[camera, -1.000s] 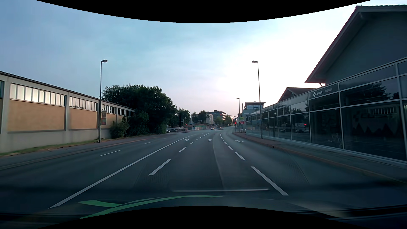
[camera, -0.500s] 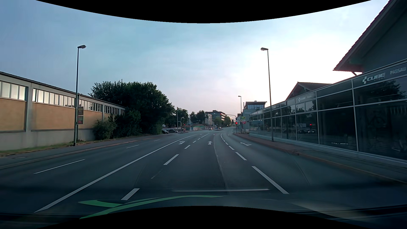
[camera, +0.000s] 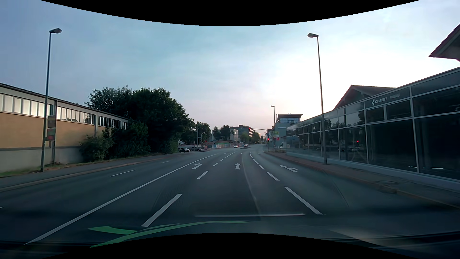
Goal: Follow the waypoints while adhering to traffic rules and regulations
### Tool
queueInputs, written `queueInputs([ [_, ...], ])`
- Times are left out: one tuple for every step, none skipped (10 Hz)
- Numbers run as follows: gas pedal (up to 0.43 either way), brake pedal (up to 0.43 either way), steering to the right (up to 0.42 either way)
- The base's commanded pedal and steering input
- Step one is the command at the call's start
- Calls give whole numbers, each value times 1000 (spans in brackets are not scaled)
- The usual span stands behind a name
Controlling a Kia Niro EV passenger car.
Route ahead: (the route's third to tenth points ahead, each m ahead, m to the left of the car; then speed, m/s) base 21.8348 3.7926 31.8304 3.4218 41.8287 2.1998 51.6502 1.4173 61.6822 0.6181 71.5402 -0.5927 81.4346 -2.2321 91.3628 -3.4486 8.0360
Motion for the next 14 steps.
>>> queueInputs([
  [0,183,9],
  [0,183,9],
  [0,183,10],
  [0,177,11],
  [0,171,11],
  [0,165,12],
  [0,159,12],
  [0,152,13],
  [0,152,14],
  [0,152,15],
  [0,152,16],
  [0,152,17],
  [0,152,17],
  [0,152,16],
])
